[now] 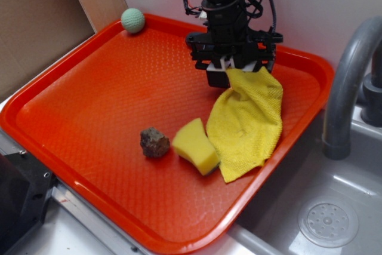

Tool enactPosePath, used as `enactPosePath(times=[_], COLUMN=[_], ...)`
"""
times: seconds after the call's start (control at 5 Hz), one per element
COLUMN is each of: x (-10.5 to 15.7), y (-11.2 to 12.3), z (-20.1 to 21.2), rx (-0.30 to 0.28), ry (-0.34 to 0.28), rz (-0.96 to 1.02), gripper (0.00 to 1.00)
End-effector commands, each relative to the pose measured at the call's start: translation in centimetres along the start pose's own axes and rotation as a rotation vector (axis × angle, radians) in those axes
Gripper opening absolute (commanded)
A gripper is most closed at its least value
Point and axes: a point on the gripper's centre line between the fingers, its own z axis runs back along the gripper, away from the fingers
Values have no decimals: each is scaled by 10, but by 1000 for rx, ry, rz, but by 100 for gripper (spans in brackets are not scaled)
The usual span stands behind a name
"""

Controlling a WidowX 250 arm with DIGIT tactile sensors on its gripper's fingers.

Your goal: Grab the yellow cloth.

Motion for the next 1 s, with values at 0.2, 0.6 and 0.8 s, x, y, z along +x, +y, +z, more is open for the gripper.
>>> enactPosePath(times=[0.2,0.6,0.8], x=[-9,-21,-14], y=[84,73,66], z=[177,254,234], rx=[-83,122,50], ry=[-170,-336,-312], rz=[-266,-279,-232], gripper=[0,0,0])
